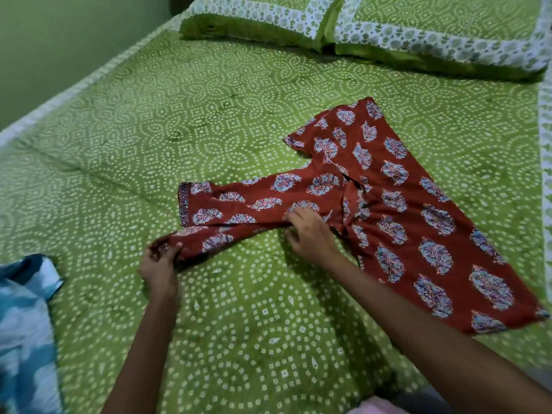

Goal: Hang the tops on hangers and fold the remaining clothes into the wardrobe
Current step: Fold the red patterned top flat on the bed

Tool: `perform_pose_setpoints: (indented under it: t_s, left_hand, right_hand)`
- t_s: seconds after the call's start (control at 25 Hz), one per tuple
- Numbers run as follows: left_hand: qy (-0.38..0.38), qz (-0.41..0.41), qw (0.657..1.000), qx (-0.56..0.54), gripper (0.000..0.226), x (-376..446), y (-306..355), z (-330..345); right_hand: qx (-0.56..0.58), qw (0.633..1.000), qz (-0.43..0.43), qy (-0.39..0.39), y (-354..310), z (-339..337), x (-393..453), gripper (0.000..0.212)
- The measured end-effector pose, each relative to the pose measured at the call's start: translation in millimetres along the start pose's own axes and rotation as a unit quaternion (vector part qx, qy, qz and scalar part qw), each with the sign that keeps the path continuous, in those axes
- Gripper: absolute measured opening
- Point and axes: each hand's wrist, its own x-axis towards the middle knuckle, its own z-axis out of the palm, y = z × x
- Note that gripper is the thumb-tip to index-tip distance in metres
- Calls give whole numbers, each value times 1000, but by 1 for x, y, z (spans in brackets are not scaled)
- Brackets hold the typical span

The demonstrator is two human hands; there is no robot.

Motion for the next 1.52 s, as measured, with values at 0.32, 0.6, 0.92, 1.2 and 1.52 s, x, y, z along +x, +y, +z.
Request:
perform_pose_setpoints:
  t_s: [0.32,0.6,0.92,1.2,1.52]
  left_hand:
    - [-203,23,975,83,66,-49,-1,-41]
    - [-319,297,814,383,17,-53,-9,-53]
    - [-134,143,956,218,37,-65,-19,-39]
    - [24,119,957,262,41,-13,1,-11]
    - [-43,228,940,248,15,15,-12,-24]
  right_hand:
    - [19,998,-36,-49,-39,23,-17,61]
    - [-5,995,-64,-81,-53,24,-16,73]
    - [90,993,-1,-82,-64,8,-23,61]
    - [82,997,8,-12,-65,13,1,20]
    - [151,970,45,-186,-111,64,107,34]
